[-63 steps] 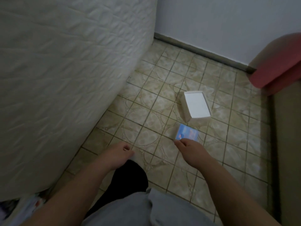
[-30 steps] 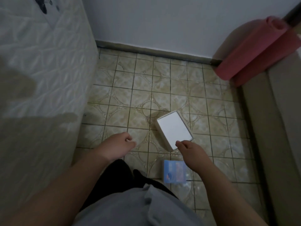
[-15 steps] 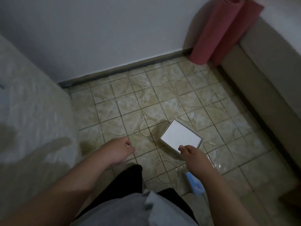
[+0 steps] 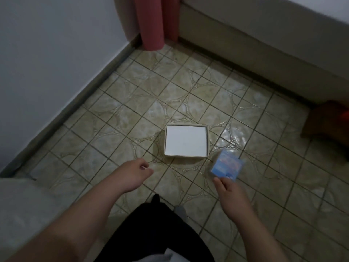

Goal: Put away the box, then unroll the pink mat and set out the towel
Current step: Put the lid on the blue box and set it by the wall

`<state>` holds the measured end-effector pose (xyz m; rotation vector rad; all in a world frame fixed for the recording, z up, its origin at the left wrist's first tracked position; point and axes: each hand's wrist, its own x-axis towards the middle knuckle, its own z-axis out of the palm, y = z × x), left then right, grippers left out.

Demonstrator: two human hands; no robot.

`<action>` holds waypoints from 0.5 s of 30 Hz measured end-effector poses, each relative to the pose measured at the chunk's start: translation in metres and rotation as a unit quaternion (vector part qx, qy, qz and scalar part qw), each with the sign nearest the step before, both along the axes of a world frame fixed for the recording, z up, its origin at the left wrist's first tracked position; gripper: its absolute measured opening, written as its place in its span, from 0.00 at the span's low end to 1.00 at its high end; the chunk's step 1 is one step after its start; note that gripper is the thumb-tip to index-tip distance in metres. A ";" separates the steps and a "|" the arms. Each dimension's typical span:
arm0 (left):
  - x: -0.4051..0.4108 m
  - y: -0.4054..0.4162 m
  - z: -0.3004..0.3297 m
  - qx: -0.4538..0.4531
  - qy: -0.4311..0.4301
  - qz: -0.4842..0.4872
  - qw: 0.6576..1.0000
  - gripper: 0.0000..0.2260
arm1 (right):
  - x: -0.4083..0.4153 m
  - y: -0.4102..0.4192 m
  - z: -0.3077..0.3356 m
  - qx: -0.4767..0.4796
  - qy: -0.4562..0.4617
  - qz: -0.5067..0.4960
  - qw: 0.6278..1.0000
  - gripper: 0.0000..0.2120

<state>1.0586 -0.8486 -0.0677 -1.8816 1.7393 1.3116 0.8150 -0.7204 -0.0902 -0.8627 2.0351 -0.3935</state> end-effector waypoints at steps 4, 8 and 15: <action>-0.015 -0.012 -0.049 -0.009 0.022 0.001 1.000 0.18 | -0.015 -0.005 -0.041 -0.011 -0.013 -0.025 1.000 0.10; -0.024 -0.031 -0.121 -0.017 0.039 -0.017 0.999 0.19 | -0.033 -0.034 -0.112 -0.007 -0.004 -0.039 0.999 0.16; -0.038 -0.090 -0.293 -0.090 0.035 -0.020 0.995 0.27 | -0.068 -0.097 -0.277 -0.058 0.053 -0.028 0.997 0.26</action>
